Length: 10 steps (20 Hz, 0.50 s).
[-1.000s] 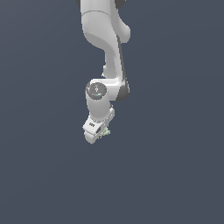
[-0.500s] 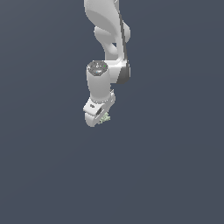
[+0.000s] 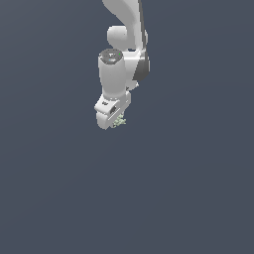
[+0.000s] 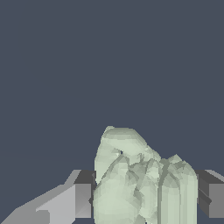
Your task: Pick up the object and move it to a goal position.
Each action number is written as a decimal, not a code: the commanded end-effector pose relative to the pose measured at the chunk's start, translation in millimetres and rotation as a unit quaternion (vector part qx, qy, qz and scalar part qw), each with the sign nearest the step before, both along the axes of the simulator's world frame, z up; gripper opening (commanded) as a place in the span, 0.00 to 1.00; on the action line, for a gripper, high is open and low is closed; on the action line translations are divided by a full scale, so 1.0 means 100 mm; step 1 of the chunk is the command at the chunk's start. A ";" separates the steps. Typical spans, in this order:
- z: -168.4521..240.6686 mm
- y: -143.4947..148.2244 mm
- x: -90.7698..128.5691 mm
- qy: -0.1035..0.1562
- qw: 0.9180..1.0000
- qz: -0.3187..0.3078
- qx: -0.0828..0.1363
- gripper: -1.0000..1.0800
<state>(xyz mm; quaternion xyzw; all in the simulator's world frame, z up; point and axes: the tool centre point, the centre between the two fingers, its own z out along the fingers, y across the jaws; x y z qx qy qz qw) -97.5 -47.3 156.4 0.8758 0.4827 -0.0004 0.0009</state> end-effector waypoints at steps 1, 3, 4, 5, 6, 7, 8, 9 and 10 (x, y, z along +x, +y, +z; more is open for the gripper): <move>0.07 0.00 -0.07 0.000 1.000 0.000 0.000 0.00; 0.10 0.01 -0.11 0.000 1.000 0.000 0.001 0.00; 0.12 0.01 -0.12 0.000 1.000 0.000 0.001 0.00; 0.13 0.01 -0.13 0.000 1.000 0.000 0.001 0.00; 0.14 0.01 -0.13 0.000 1.000 0.000 0.001 0.00; 0.14 0.01 -0.14 0.000 1.000 0.000 0.001 0.00; 0.15 0.01 -0.14 0.000 1.000 0.000 0.001 0.00; 0.15 0.01 -0.14 0.000 1.000 0.000 0.001 0.00; 0.15 0.01 -0.13 0.000 1.000 0.000 0.001 0.00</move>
